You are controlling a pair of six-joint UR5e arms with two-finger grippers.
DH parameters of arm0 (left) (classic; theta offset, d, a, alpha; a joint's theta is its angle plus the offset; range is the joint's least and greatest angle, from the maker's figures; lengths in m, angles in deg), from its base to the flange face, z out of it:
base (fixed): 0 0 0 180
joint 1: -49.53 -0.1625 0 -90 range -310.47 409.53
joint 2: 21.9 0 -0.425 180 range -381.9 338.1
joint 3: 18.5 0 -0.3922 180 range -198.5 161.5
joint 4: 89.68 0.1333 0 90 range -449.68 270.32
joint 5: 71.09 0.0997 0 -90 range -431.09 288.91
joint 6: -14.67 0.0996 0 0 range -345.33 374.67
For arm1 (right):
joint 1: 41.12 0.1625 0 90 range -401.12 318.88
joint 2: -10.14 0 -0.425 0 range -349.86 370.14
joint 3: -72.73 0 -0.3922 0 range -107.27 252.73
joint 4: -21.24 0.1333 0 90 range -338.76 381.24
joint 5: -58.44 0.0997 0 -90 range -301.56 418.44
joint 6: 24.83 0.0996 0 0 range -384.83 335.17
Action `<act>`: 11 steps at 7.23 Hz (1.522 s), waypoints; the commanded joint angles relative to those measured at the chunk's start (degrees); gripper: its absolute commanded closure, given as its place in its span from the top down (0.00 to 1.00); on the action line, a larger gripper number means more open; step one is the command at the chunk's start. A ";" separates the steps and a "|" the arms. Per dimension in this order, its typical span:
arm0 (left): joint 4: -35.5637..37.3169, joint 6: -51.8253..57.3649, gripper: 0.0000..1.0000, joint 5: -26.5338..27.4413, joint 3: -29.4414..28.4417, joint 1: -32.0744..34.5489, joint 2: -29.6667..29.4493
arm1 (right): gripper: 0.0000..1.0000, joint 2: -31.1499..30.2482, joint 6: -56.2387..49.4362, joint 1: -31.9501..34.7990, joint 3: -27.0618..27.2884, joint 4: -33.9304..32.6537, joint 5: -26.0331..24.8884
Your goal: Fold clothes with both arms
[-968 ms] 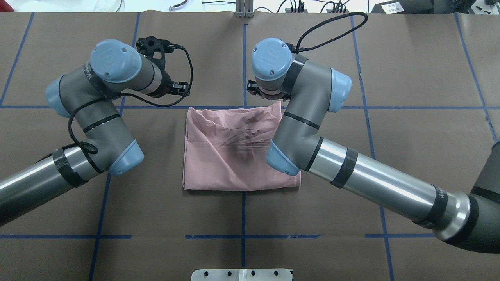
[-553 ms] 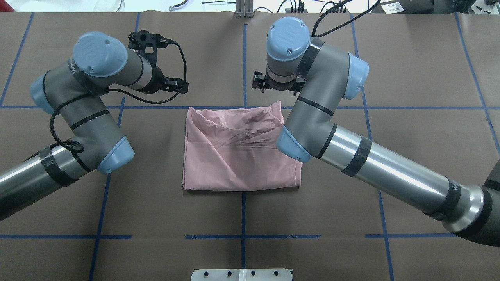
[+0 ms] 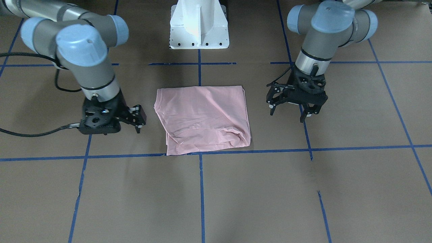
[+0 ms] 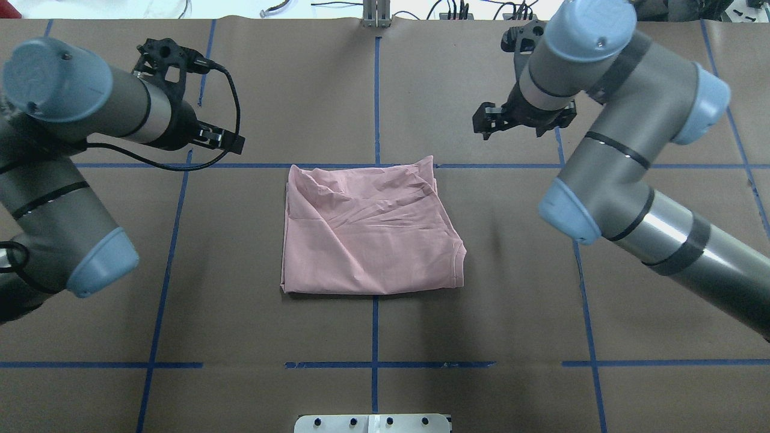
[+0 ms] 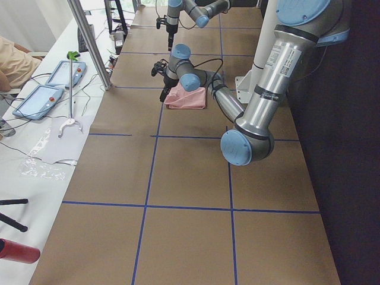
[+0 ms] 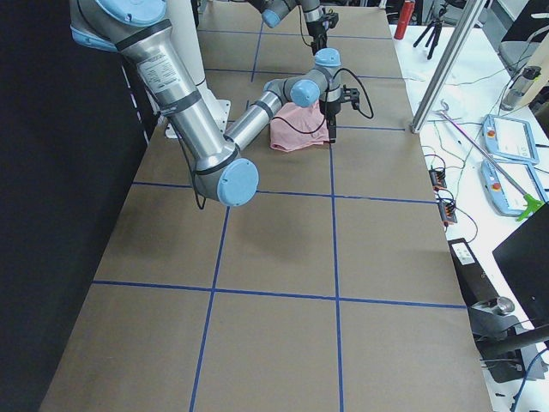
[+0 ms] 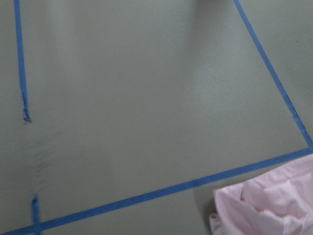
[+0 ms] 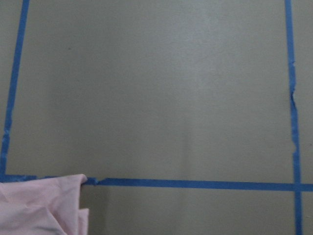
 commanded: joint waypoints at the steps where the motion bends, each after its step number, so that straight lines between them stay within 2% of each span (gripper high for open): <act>1: 5.80 16.60 1.00 -9.44 3.27 10.59 3.70 | 1.00 -10.64 -18.01 10.28 9.22 -4.85 8.71; 2: 7.57 22.00 1.00 -12.35 3.01 16.21 5.45 | 1.00 -16.35 -24.62 15.90 9.60 -4.42 13.72; 3: 7.24 21.97 1.00 -13.43 2.65 17.05 11.13 | 1.00 -23.54 -27.56 18.22 10.21 -4.15 16.90; 4: 7.49 21.62 1.00 -13.35 0.91 17.50 12.58 | 1.00 -27.44 -28.03 19.90 10.22 -4.15 16.67; 5: 6.80 22.05 1.00 -13.61 -0.06 22.55 16.07 | 1.00 -30.01 -28.20 22.78 9.61 -4.24 16.23; 6: 6.88 22.32 1.00 -16.31 -3.38 27.99 16.89 | 1.00 -32.21 -28.47 26.47 7.60 -4.24 16.57; 7: 6.53 22.58 1.00 -19.99 -7.94 30.74 18.72 | 1.00 -33.27 -29.08 29.29 7.06 -4.41 17.19; 9: 6.27 37.02 1.00 -22.73 -12.79 39.78 23.20 | 1.00 -36.17 -32.31 32.91 6.70 -4.50 17.19; 10: 6.27 37.26 1.00 -26.58 -13.25 40.78 25.14 | 1.00 -37.05 -37.30 35.79 5.74 -4.94 17.28; 11: 6.35 37.52 1.00 -27.32 -12.82 42.45 26.03 | 1.00 -38.02 -41.52 38.17 4.17 -4.85 17.46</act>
